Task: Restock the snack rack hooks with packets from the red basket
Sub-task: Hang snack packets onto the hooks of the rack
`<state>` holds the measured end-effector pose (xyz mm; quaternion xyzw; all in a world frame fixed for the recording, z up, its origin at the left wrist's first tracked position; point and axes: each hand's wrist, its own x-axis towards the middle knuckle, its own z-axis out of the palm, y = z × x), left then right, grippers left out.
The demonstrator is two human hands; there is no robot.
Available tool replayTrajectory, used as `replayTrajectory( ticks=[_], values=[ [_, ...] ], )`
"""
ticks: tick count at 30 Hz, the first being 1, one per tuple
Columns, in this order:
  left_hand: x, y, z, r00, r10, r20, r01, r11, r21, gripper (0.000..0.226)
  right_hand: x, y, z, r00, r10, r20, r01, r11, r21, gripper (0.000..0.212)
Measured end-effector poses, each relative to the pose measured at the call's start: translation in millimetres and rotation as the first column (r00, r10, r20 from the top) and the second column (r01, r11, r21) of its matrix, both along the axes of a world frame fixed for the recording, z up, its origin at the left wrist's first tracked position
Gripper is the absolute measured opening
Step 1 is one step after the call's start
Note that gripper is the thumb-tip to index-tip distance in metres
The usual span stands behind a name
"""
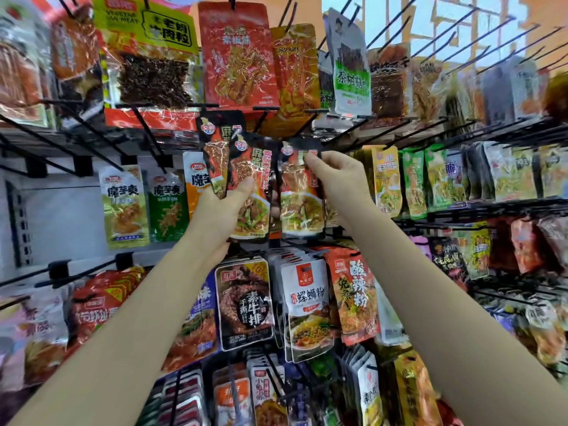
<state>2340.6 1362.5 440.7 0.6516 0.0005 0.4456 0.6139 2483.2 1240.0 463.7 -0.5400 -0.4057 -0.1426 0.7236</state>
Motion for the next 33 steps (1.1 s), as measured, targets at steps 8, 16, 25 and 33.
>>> replayTrajectory(
  ticks=[8, 16, 25, 33],
  values=[
    [4.4, 1.8, -2.0, 0.999, -0.022, 0.037, 0.024, 0.999, -0.040, 0.057, 13.3, 0.6, 13.3, 0.991, -0.052, -0.124, 0.060, 0.996, 0.063, 0.033],
    [10.0, 3.4, -2.5, 1.000, 0.011, 0.007, -0.011, 0.999, -0.048, 0.043, 19.1, 5.0, 23.0, 0.990, -0.099, -0.097, 0.106, 0.992, 0.074, 0.043],
    [11.3, 1.5, 0.5, 1.000, 0.009, -0.011, -0.010, 1.000, -0.028, 0.087, 17.0, 1.2, 16.5, 0.964, -0.263, -0.024, 0.264, 0.958, 0.107, 0.023],
    [16.3, -17.7, 2.8, 0.999, -0.002, -0.047, 0.003, 1.000, 0.028, 0.017, -11.7, 8.2, 3.3, 0.994, 0.037, 0.099, -0.028, 0.995, -0.092, 0.034]
  ],
)
